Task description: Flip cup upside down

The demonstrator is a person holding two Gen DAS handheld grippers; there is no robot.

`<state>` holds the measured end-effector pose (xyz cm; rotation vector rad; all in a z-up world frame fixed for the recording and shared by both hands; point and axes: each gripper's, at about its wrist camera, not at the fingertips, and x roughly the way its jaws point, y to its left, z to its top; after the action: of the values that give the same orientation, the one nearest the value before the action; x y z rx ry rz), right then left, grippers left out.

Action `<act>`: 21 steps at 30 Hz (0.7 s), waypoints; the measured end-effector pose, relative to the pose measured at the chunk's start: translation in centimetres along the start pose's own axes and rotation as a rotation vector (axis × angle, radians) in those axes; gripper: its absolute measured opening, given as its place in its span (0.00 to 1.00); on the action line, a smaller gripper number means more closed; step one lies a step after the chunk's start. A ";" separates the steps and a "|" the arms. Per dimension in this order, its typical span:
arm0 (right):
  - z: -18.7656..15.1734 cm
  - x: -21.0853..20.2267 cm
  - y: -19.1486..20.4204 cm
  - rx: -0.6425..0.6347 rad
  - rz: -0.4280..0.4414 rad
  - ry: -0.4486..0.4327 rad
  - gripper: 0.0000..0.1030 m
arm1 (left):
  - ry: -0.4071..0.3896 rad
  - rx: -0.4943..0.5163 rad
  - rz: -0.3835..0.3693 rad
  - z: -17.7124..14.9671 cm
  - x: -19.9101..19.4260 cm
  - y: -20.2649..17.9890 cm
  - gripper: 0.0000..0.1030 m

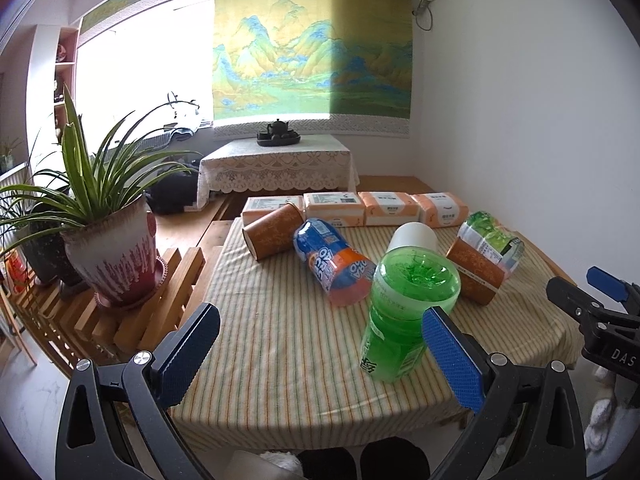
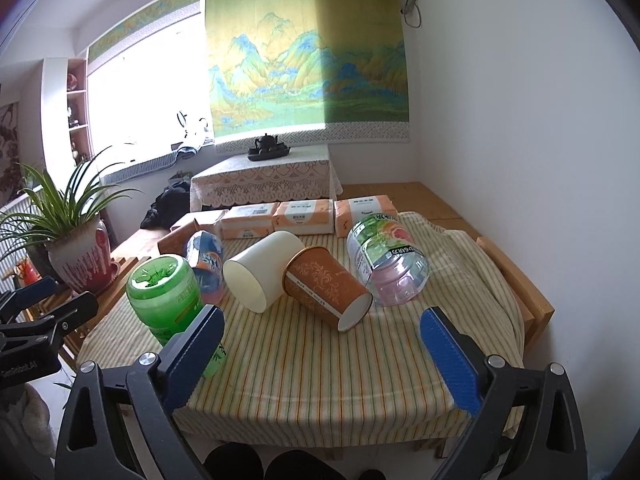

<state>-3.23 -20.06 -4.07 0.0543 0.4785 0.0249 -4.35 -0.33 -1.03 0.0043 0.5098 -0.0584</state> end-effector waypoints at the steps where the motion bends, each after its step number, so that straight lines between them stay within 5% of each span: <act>1: 0.0 0.0 0.1 -0.002 -0.006 -0.005 0.95 | 0.002 -0.006 0.001 0.0 0.1 0.1 0.99; 21: 0.0 -0.1 1.1 -0.020 -0.048 -0.057 0.95 | -0.009 -0.041 0.015 0.7 0.7 0.9 0.99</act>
<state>-3.37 -18.99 -3.96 0.0240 0.4229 -0.0191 -3.30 0.51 -0.73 -0.0317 0.5020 -0.0330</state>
